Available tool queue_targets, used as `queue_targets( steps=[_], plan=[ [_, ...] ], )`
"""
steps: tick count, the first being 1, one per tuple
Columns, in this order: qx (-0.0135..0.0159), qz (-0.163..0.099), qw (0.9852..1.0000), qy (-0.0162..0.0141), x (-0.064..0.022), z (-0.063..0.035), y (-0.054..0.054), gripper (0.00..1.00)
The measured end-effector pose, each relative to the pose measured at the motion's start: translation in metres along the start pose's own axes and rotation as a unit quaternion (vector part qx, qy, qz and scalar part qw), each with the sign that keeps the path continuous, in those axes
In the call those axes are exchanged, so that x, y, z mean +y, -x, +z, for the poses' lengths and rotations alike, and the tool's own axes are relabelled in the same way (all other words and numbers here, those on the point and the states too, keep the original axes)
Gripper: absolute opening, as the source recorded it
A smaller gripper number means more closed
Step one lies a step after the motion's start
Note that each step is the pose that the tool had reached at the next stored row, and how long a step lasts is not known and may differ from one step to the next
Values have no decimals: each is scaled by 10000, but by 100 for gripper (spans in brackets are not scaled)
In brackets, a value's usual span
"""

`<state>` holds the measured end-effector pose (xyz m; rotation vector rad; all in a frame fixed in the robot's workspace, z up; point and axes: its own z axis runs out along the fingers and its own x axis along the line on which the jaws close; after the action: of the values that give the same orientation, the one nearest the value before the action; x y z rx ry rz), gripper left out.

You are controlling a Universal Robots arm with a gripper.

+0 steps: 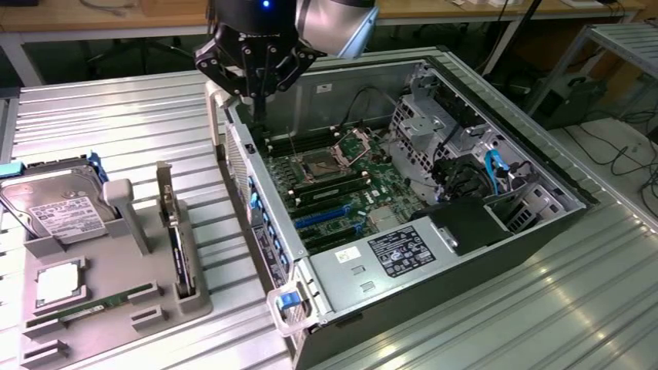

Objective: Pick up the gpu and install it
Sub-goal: 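Reach for the gpu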

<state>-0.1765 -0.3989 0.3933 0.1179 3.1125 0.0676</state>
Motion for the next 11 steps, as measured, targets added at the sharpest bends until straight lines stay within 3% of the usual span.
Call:
queue_targets(
  steps=[11],
  plan=[
    [0,0,10000,0,-7,-2,-92,11]
  ],
)
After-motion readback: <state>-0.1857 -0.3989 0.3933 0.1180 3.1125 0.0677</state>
